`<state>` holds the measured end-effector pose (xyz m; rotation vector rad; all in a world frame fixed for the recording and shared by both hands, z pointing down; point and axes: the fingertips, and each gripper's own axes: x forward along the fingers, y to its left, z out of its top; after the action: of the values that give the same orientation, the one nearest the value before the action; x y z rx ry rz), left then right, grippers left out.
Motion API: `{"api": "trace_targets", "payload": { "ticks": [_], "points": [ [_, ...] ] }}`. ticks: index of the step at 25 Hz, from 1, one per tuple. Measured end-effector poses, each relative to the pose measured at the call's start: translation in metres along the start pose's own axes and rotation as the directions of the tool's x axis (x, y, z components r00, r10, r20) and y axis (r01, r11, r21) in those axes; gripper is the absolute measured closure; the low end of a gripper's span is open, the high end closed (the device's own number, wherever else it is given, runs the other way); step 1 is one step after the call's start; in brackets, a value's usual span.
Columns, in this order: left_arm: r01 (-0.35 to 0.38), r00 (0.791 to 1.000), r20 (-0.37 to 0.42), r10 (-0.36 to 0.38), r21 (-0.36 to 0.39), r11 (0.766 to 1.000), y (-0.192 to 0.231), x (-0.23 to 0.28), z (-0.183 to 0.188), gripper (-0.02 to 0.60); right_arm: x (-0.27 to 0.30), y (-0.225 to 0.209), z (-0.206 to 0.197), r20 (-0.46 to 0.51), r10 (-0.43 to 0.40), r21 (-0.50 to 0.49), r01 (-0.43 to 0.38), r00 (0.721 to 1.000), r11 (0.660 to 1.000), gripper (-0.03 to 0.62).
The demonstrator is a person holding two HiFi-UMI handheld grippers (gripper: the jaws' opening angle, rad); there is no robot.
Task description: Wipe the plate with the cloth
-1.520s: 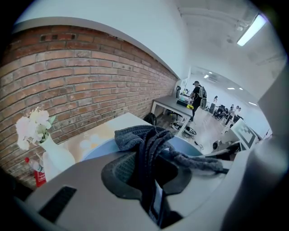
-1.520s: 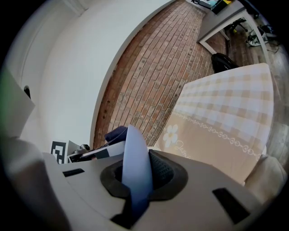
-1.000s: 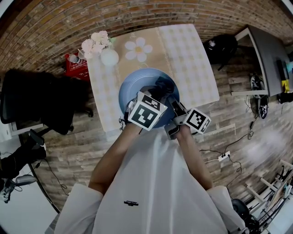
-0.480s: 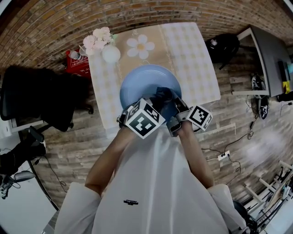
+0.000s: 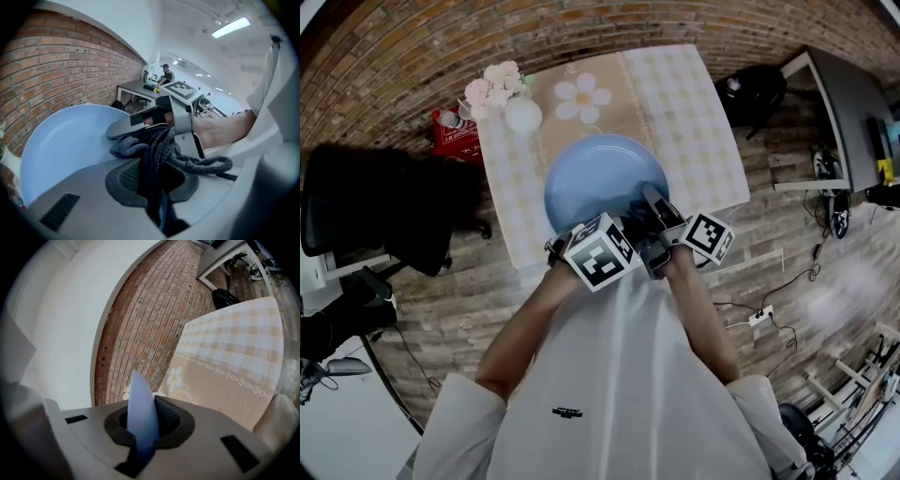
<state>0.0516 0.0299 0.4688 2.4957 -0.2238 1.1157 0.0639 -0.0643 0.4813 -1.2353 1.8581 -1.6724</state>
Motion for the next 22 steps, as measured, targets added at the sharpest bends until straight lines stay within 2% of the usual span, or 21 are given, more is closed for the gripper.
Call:
{"api": "trace_targets", "payload": {
  "ticks": [9,22],
  "points": [
    [0.072,0.995,-0.059,-0.076,-0.064,0.995,-0.003,-0.003,-0.019,0.52,0.002,-0.003,-0.001,-0.011,0.001,0.015,-0.001,1.0,1.0,0.536],
    [0.0,0.998,-0.067,-0.008,-0.125,0.992,0.015,-0.012,-0.036,0.52,0.004,-0.005,0.008,0.015,-0.003,0.007,0.003,1.0,1.0,0.536]
  ]
}}
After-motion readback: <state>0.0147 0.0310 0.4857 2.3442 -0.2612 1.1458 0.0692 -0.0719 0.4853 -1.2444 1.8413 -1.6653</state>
